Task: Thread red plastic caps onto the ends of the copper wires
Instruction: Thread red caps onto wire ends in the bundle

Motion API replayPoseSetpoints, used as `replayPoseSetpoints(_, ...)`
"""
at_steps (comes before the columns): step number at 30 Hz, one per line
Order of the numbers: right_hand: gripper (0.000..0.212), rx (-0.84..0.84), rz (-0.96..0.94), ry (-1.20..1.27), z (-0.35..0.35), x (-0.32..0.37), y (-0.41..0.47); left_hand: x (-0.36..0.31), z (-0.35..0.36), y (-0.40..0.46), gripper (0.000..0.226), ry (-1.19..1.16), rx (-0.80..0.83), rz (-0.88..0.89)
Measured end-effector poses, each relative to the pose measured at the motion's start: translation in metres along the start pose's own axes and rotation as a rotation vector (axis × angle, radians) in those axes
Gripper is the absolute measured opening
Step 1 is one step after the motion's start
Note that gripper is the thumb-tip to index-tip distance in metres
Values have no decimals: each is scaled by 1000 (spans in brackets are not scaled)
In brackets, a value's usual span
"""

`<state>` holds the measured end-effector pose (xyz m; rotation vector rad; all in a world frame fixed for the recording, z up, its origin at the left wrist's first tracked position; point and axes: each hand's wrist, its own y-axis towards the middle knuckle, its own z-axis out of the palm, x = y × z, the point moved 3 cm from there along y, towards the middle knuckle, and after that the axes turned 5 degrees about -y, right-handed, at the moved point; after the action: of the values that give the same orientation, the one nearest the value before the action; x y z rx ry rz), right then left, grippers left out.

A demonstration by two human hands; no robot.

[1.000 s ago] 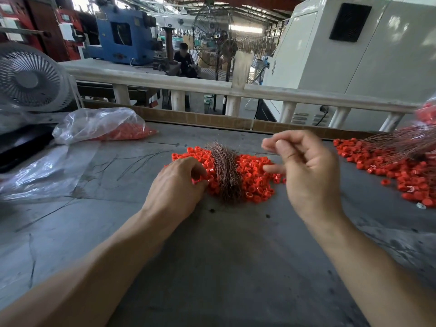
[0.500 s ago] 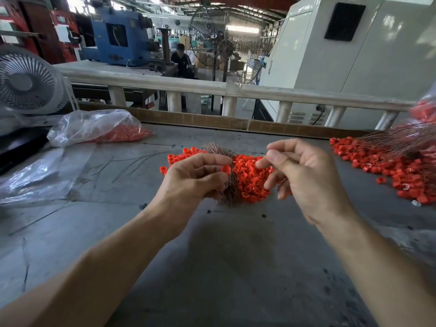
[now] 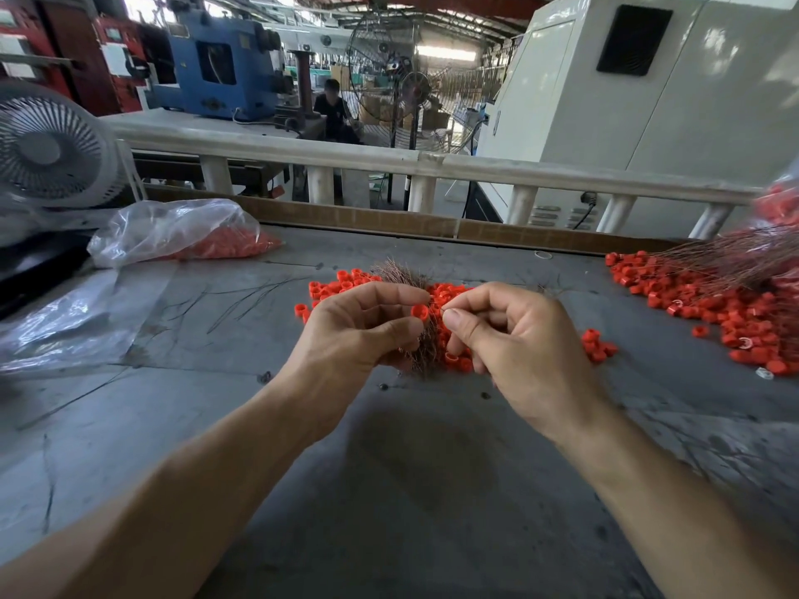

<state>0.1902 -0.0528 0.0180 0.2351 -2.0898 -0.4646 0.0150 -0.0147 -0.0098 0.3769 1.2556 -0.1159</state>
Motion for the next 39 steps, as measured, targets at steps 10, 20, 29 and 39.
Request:
replayPoseSetpoints(10, 14, -26, -46, -71, 6, 4, -2, -2, 6, -2, 26, 45, 6, 94)
replayPoseSetpoints(20, 15, -66, -16, -137, 5, 2, -2, -2, 7, -3, 26, 134, -6, 120)
replayPoseSetpoints(29, 15, -77, -25, -192, 3, 5, -3, -2, 7, -2, 24, 181, -31, 125)
replayPoseSetpoints(39, 15, -70, -45, -245, 6, 4, -4, -4, 7, -4, 24, 196, -20, 140)
